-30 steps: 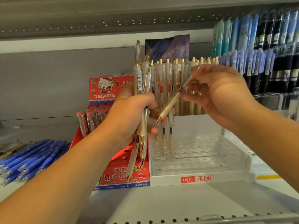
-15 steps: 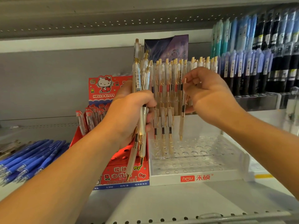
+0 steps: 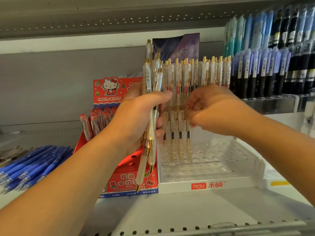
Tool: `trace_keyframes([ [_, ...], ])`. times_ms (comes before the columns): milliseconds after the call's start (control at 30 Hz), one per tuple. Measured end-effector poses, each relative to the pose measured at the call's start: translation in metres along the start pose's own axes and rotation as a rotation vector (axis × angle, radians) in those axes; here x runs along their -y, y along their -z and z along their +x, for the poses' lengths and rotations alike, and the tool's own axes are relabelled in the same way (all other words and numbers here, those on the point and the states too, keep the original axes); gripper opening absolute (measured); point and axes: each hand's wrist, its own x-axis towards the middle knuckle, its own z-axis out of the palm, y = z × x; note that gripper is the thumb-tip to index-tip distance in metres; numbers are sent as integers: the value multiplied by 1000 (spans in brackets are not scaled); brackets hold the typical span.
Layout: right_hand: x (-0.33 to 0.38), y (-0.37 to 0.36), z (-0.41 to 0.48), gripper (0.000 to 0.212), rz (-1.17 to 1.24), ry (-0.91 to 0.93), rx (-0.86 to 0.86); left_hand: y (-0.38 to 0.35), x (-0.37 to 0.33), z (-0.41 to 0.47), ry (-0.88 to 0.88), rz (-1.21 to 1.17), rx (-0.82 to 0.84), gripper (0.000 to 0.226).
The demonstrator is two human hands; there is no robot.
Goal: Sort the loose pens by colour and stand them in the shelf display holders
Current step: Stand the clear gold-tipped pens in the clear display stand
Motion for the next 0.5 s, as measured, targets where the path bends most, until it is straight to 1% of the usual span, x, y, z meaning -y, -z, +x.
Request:
trace_keyframes([
  [100,-1,2,0,10,-9,9,-21,-1,-1,-1,5,-24,15,21],
  [167,-3,1,0,8,-66,16,-55,-1,-1,-2,20,-46,53,26],
  [233,-6,-2,0,11,-94,65,-161,0,-1,-2,28,-41,105,27],
  [267,-7,-3,-1,11,-24,121,-241,0,0,-2,30,-32,130,26],
  [300,-7,-4,-3,10,120,190,-303,1,0,-2,33,-23,151,26],
  [333,-5,-4,-5,9,312,265,-326,1,1,-2,37,-11,168,27],
  [367,-2,-4,-7,8,504,327,-305,1,2,-2,39,6,179,26],
  [433,5,-6,-13,9,804,347,-206,1,4,-2,28,42,185,16],
  [467,7,-8,-15,14,889,317,-156,1,4,-2,22,52,188,16],
  [500,9,-9,-16,17,921,279,-116,1,5,-2,21,56,196,19],
])
